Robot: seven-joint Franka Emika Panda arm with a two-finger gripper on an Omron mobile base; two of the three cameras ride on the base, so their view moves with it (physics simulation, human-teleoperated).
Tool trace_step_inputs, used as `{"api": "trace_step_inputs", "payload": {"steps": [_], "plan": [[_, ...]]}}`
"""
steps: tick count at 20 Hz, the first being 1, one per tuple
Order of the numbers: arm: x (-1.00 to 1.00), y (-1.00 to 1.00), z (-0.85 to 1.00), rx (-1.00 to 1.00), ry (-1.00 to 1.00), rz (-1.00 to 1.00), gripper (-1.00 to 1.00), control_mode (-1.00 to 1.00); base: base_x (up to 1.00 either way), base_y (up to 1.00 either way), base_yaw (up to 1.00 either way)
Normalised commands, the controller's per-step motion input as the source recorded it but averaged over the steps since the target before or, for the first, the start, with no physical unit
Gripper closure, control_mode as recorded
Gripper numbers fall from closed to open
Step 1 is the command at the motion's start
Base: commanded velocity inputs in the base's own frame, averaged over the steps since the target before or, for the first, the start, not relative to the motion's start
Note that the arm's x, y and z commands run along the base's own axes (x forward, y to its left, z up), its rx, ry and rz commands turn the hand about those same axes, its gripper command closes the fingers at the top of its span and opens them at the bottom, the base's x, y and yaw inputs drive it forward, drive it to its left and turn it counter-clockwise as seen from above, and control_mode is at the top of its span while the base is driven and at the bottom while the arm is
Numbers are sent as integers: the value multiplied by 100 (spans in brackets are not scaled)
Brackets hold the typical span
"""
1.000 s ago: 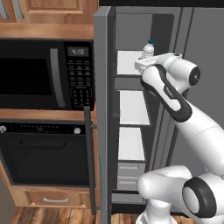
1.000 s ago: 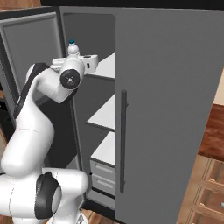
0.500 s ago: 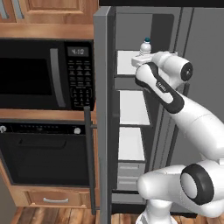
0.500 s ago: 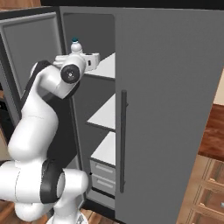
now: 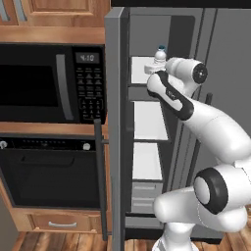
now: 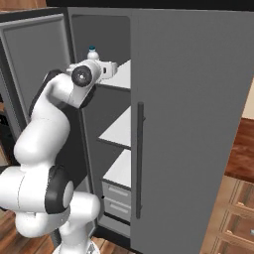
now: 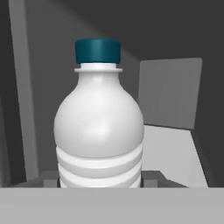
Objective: Take the bottled waters from the counter and place them in the freezer to freeze. Close the freezer door after placing the bottles.
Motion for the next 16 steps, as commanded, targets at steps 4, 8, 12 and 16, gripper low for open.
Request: {"api": "trace_step_inputs", "payload": {"steps": [4,8,12,16], "plan": [[64,0,0,0,2,-10,100,-100,0,0,0],[49,0,-9,0,0,-6,100,-100,0,0,0],[30,0,-34,0,0,-1,100,-100,0,0,0],[10,-18,-34,2,0,-1,100,-100,0,0,0]]}}
